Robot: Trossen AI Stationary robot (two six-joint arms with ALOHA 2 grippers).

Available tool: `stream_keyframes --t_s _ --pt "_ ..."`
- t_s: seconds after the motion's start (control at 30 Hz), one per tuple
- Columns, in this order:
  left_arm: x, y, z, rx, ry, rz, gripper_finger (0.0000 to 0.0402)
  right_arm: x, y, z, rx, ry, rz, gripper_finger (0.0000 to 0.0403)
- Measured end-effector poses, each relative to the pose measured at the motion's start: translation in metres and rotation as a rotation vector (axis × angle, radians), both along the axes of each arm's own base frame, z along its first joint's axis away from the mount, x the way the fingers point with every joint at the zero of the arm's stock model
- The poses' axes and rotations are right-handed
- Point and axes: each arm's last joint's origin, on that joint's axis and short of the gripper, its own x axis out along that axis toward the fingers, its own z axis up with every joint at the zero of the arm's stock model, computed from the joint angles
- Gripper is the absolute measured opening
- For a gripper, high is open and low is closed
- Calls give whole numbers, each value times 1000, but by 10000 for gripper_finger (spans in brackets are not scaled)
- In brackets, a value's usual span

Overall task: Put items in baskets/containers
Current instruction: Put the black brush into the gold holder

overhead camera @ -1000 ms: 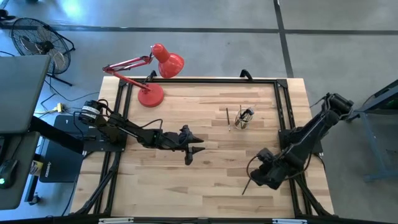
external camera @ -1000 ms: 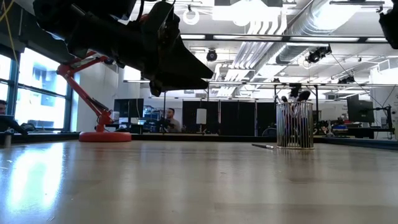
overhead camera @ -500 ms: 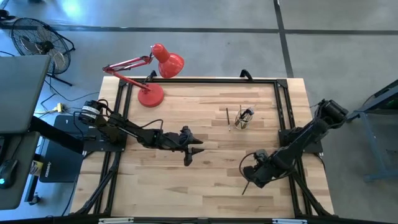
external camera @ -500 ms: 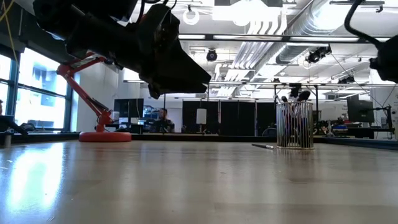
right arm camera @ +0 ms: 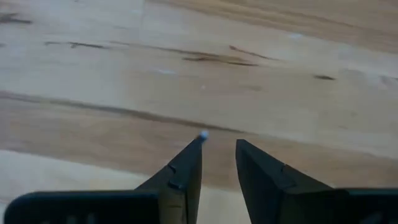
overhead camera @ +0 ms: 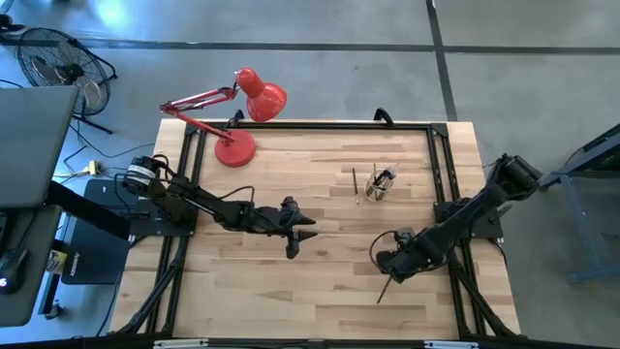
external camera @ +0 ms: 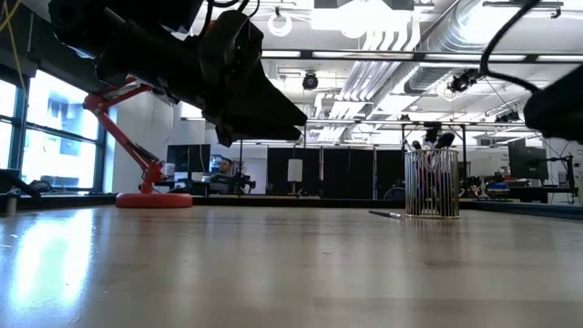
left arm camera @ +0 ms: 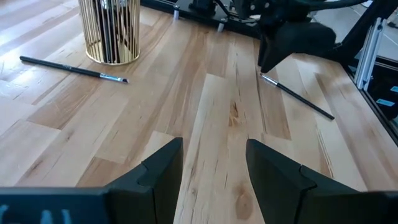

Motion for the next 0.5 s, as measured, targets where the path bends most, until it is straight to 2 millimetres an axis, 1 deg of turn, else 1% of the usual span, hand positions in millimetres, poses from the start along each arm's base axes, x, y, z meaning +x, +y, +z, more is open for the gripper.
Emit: stream_keyframes --t_s 0.17,0.33,0.5 --pt "0 0 0 0 2 0 174 -2 -4 -16 72 -54 -23 94" --pt "0 0 -1 3 12 1 174 -4 -9 -18 67 -10 -33 94" --pt "0 0 -1 4 14 2 174 -1 -14 -19 41 -26 -10 94"
